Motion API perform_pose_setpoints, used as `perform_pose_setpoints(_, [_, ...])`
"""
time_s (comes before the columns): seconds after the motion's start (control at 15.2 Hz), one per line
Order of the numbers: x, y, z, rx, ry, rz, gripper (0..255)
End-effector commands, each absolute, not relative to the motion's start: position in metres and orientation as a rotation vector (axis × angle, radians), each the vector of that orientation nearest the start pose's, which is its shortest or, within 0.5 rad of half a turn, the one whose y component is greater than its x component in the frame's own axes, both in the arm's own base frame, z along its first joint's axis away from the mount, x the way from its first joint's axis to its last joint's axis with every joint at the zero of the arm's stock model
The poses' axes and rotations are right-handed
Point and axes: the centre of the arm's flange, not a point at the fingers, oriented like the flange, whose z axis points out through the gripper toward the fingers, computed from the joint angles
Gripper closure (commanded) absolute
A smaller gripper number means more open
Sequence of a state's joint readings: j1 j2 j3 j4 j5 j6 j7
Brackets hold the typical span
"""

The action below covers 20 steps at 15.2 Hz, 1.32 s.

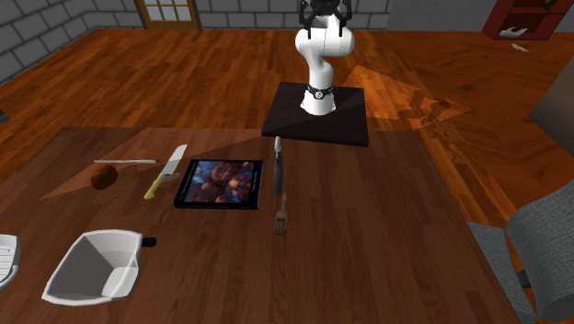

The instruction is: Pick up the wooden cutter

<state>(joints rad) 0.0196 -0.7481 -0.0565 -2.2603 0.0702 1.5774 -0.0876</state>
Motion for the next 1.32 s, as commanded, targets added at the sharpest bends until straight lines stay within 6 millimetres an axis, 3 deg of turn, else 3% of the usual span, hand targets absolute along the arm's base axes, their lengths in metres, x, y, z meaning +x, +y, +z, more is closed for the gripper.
perform_pose_setpoints(0.0, [0.319,-0.011,0.625,-3.033,-0.101,-0.107,0])
perform_pose_setpoints(1.25, [0.471,-0.052,0.429,-3.022,-0.145,-0.106,0])
